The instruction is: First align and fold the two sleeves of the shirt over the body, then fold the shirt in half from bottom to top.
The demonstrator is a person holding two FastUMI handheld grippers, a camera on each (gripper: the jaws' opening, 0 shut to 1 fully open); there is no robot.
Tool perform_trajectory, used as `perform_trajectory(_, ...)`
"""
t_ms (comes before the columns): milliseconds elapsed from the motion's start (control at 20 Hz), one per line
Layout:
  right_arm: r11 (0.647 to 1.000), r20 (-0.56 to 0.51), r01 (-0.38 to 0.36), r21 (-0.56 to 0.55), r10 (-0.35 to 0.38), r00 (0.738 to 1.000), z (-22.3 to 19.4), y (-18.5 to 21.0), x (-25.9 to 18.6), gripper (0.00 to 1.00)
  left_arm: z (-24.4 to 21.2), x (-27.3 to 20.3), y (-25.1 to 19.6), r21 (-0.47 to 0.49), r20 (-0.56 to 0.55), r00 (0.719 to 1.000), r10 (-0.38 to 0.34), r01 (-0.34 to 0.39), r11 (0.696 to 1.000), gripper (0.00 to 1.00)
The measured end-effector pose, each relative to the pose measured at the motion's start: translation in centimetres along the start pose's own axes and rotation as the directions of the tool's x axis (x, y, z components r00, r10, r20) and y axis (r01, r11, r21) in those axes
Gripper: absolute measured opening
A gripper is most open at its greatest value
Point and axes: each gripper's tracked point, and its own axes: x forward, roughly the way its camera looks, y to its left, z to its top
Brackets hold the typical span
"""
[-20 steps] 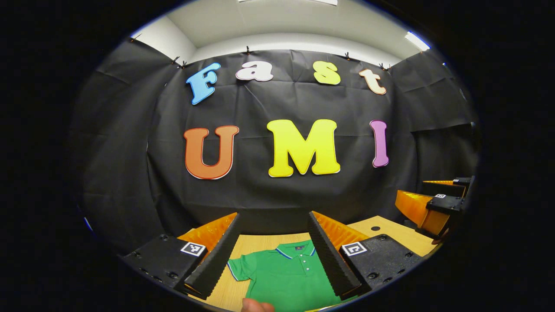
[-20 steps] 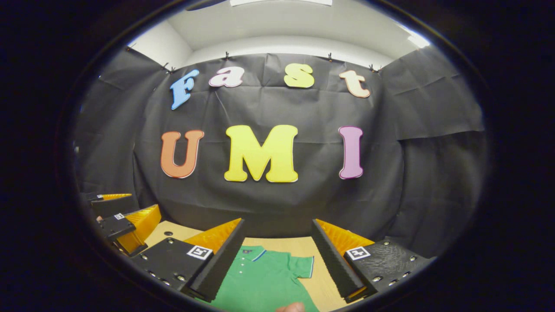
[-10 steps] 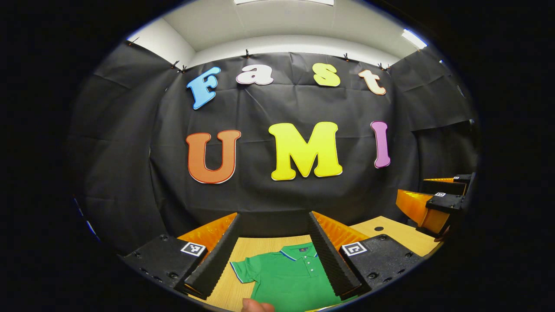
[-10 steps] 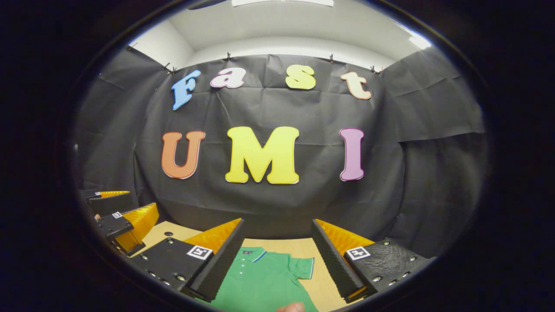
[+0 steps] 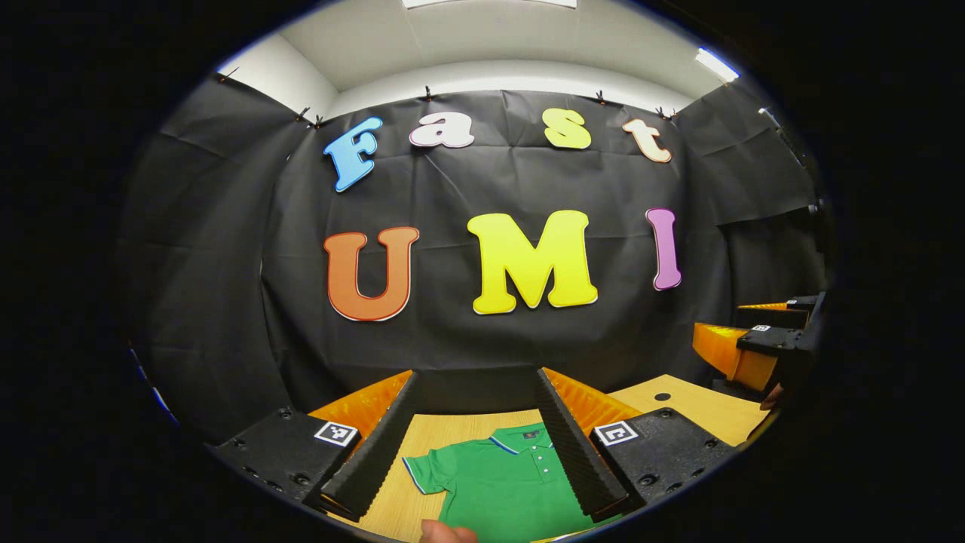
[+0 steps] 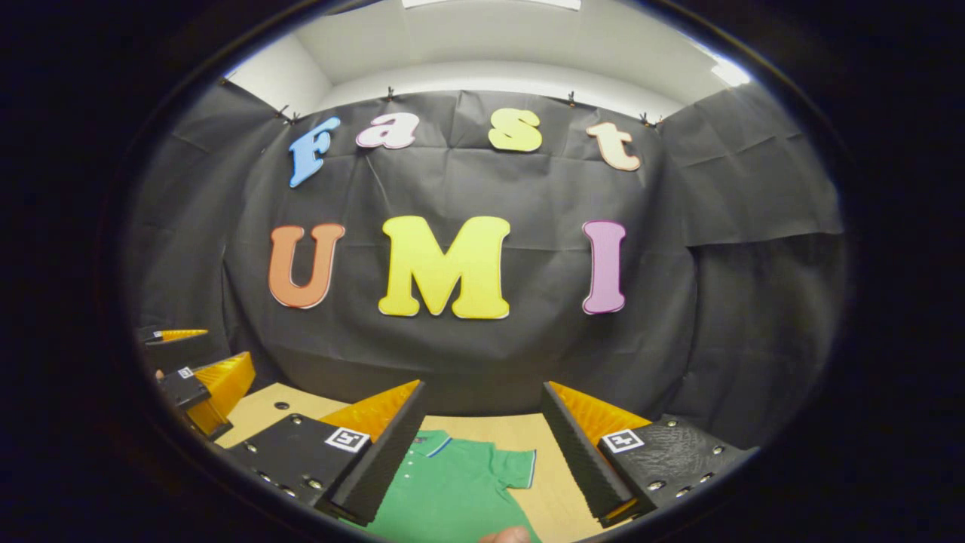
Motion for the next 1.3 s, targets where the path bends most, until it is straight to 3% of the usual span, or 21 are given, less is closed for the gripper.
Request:
perform_trajectory(300, 1.000, -0.176, -0.005, -0.008, 0.004, 0.984, -4.4, -2.3, 6.3, 0.96, 0.3, 0.8, -0.2, 0.027, 0.005, 1.000, 0.002, -0.002, 1.000, 0.98)
perform_trajectory(550, 0.998, -0.350, 0.046, 0.053, -0.024, 0.936, -8.9, -5.2, 12.7, 0.96, -0.5, 1.6, -0.3, 0.018, -0.017, 1.000, 0.012, -0.011, 1.000, 1.00)
perform_trajectory(700, 0.998, -0.404, 0.060, 0.028, -0.043, 0.914, -11.6, -6.6, 16.7, 0.96, -0.9, 2.1, -0.4, 0.006, -0.028, 0.999, 0.015, -0.015, 1.000, 1.00)
perform_trajectory(1000, 0.999, -0.538, 0.039, -0.027, -0.048, 0.842, -19.9, -8.4, 23.6, 0.96, -2.1, 3.2, -1.2, -0.048, -0.064, 0.998, 0.013, -0.016, 0.999, 1.00)
perform_trajectory(1300, 0.998, -0.660, 0.033, -0.053, -0.060, 0.749, -29.0, -10.5, 27.0, 0.95, -3.1, 4.0, -1.5, -0.086, -0.102, 0.994, 0.026, -0.035, 0.996, 1.00)
